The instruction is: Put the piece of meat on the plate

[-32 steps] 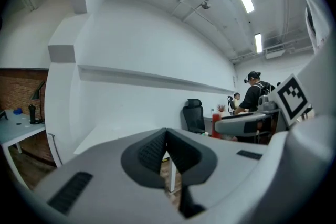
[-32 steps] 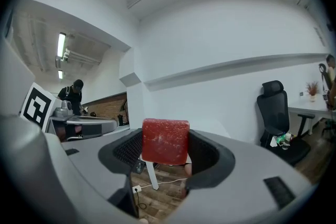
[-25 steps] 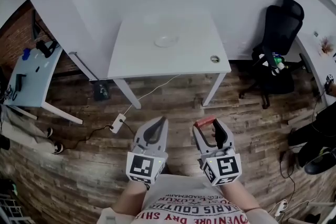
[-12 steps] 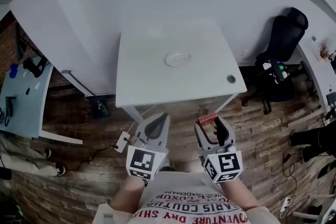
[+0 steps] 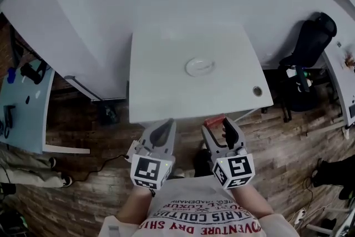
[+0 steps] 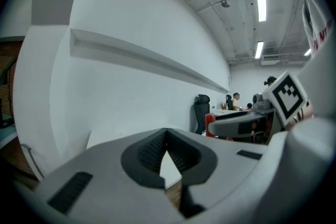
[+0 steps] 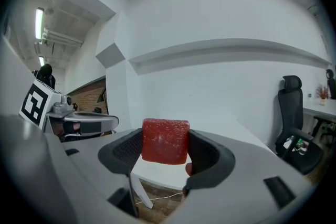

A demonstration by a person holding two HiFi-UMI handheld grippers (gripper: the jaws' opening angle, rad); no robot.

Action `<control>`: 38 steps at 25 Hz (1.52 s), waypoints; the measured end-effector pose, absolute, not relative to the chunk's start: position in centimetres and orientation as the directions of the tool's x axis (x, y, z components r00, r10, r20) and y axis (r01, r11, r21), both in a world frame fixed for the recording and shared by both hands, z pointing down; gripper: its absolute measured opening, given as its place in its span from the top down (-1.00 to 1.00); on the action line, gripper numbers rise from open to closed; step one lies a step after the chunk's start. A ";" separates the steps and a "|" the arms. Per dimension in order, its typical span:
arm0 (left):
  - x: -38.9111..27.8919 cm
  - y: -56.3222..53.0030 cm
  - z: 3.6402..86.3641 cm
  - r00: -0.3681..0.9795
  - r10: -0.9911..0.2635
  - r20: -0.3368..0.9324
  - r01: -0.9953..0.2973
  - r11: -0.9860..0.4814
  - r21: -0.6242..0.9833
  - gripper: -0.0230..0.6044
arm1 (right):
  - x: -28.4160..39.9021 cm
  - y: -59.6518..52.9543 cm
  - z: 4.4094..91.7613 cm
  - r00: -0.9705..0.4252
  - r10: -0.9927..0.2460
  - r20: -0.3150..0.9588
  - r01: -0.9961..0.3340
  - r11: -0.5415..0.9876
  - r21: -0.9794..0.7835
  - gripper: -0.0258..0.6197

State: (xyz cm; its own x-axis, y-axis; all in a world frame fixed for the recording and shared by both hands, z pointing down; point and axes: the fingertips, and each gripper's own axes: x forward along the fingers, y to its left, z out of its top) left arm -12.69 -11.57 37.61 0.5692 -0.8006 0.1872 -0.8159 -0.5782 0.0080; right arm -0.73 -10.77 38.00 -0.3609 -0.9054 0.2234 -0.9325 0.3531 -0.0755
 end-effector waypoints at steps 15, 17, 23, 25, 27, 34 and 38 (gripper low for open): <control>-11.1 -26.2 36.9 0.386 -0.902 0.193 -0.920 -0.393 0.007 0.91 | 3.3 -28.0 37.7 -0.521 -0.822 0.228 -0.852 0.517 -0.085 0.06; -10.0 -28.6 37.1 0.368 -0.909 0.198 -0.928 -0.373 0.012 0.91 | 5.1 -30.4 38.0 -0.525 -0.816 0.240 -0.849 0.520 -0.092 0.06; -5.9 -34.9 38.3 0.343 -0.909 0.239 -0.937 -0.350 0.013 0.91 | 8.9 -36.8 39.5 -0.550 -0.783 0.289 -0.829 0.554 -0.078 0.06; -4.8 -36.4 38.9 0.340 -0.904 0.260 -0.938 -0.347 0.019 0.91 | 9.7 -38.4 40.5 -0.552 -0.770 0.320 -0.827 0.555 -0.092 0.06; -4.0 -37.3 39.7 0.336 -0.899 0.281 -0.940 -0.340 0.034 0.91 | 10.2 -39.6 41.9 -0.549 -0.754 0.360 -0.826 0.554 -0.100 0.06; -4.2 -38.5 42.7 0.330 -0.877 0.349 -0.943 -0.323 0.081 0.91 | 9.4 -40.9 45.8 -0.557 -0.688 0.466 -0.811 0.570 -0.127 0.06; -4.5 -39.4 43.6 0.349 -0.862 0.367 -0.936 -0.337 0.099 0.91 | 8.4 -41.8 47.7 -0.538 -0.659 0.525 -0.808 0.580 -0.100 0.06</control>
